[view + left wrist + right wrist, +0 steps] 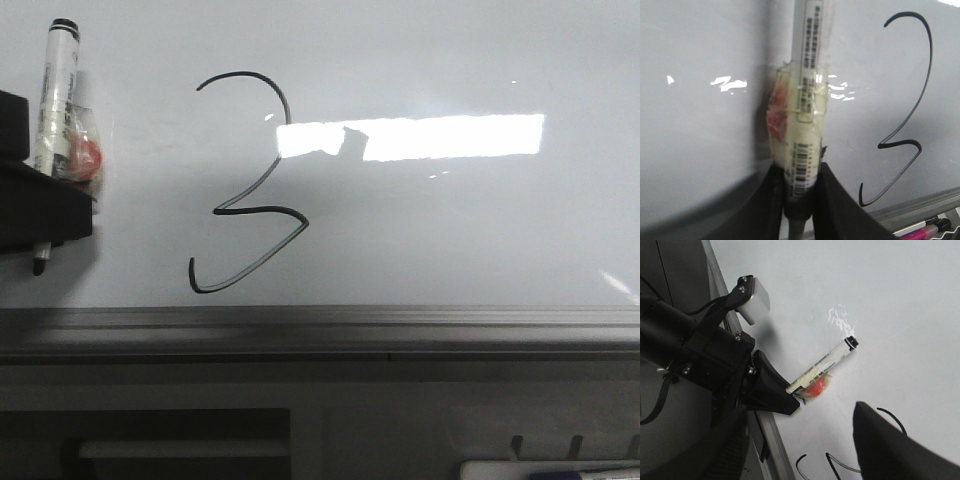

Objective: Write number 3 on whiteboard

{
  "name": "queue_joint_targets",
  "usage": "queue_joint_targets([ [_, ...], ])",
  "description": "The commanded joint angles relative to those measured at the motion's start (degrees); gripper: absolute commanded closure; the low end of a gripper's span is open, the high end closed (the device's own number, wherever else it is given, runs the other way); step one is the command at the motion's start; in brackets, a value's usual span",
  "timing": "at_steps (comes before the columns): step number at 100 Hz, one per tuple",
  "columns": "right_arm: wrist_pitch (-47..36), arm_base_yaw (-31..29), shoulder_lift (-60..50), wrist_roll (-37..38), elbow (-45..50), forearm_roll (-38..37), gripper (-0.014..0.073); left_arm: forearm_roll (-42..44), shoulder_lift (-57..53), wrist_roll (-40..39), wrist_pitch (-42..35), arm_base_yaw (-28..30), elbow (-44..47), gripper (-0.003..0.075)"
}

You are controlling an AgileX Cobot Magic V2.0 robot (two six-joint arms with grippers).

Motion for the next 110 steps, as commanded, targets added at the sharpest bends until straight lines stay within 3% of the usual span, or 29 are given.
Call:
queue_joint_targets([
  [1,-3.4,0.0,-1.6,0.2,-1.7,-0.6,0.0196,0.3,-0.4,-0.5,-3.5,0.1,-2.0,0.0720],
  [24,-3.4,0.0,-1.6,0.2,-1.7,-0.6,0.0196,0.3,-0.4,-0.5,-4.6,0.1,-2.0,0.0443],
  [31,-3.4,0.0,-1.6,0.2,-1.7,-0.6,0.0196,0.3,-0.4,-0.5,-5.3,0.1,-2.0,0.0403],
  [110,-2.9,0.0,-3.0,0.3,-1.7,-0.6,0.0197,2.8,-5.1,-0.3,-2.1,0.1,-2.0,0.0401],
])
